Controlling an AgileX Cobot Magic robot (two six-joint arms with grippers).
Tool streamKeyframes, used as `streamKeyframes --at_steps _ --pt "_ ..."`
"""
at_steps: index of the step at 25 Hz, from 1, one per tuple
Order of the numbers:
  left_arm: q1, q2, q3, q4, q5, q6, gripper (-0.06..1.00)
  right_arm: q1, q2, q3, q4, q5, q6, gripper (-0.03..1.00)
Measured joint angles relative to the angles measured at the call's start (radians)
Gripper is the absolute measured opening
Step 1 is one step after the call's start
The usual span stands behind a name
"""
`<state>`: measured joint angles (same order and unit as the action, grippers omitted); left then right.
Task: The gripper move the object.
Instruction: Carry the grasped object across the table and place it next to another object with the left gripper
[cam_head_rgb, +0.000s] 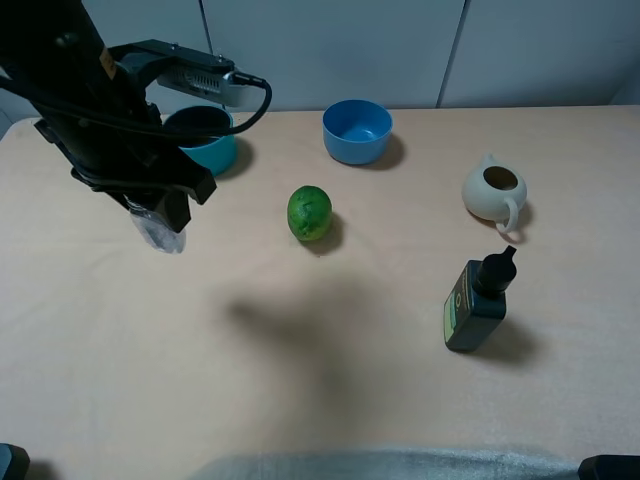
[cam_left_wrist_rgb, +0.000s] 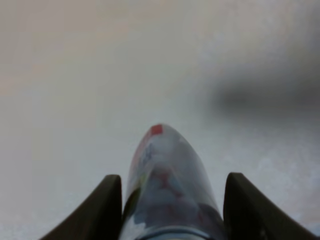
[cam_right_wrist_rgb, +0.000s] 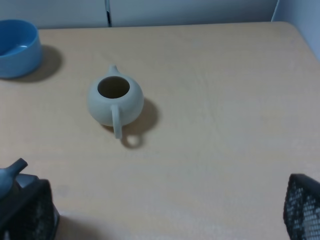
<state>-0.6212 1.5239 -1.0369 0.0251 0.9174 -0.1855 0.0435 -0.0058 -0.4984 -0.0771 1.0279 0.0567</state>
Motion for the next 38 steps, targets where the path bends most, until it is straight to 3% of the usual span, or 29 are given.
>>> streamKeyframes --at_steps 14,38 --pt "-0.127 0.006 -0.010 0.001 -0.038 -0.073 0.45 0.000 0.000 0.000 0.000 0.000 0.000 0.69" --pt "-0.341 0.314 -0.272 0.040 -0.075 -0.077 0.45 0.000 0.000 0.000 0.003 0.000 0.000 0.69"
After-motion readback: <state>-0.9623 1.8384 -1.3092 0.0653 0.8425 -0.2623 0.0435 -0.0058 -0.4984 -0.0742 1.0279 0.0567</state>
